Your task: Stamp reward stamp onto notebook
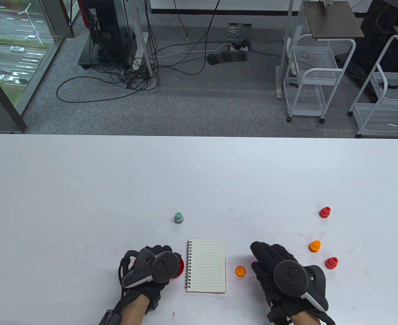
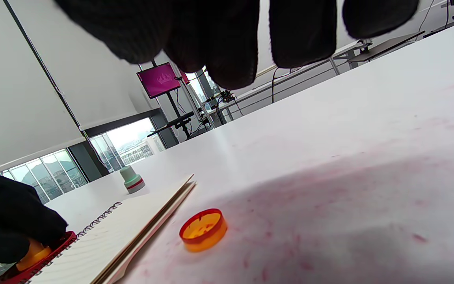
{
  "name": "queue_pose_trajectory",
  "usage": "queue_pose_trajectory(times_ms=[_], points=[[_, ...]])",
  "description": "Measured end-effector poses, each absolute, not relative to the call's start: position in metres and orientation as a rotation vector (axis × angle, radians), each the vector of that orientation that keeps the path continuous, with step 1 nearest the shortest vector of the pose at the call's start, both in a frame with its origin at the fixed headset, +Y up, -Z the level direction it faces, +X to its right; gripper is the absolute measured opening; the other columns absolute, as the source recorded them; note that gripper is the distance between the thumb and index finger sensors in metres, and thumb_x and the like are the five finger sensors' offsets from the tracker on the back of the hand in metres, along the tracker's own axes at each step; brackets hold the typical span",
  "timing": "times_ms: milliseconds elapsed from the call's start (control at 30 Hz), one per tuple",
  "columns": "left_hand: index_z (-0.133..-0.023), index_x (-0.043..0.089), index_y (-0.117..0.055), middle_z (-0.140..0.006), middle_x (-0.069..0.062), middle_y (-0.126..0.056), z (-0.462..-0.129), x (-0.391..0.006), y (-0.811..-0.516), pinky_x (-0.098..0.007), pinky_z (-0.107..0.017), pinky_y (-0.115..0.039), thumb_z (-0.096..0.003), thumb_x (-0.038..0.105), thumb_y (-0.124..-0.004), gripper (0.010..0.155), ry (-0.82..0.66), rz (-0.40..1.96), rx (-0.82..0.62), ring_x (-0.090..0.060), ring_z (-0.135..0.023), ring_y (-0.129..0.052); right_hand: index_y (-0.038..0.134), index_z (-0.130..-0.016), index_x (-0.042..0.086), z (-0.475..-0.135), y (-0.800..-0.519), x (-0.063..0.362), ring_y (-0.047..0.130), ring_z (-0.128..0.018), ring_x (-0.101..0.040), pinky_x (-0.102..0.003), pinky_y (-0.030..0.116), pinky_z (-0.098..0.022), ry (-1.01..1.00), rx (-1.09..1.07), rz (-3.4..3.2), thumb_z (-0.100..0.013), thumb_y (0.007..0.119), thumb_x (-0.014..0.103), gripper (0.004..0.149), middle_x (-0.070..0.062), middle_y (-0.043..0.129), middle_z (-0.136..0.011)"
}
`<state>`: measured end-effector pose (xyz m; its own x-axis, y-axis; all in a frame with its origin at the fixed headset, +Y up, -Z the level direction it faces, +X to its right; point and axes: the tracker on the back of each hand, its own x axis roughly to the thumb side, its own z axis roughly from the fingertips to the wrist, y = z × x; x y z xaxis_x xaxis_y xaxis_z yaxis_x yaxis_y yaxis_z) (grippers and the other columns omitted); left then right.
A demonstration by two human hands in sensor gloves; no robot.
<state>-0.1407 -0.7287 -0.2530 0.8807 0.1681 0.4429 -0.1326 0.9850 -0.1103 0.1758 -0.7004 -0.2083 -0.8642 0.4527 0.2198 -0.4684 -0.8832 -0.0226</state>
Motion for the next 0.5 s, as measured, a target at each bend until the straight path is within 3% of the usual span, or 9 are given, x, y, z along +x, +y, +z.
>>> queue_pose_trajectory(times_ms=[500], points=[[-0.069,0.014,-0.106,-0.066,-0.004,-0.108,-0.275,-0.125,-0.722,-0.054,-0.056,-0.086,-0.0352,0.035,-0.093,0.042,-0.453,0.049,-0.287,-0.022,-0.052,-0.103,0.072,-0.098,0.020,-0.208,-0.701,0.173,0.072,-0.090,-0.054,-0.072,0.063,-0.062,-0.084,0.317,2.652,-0.047,0.075,0.036,0.054,-0.012,0.081,-0.102]])
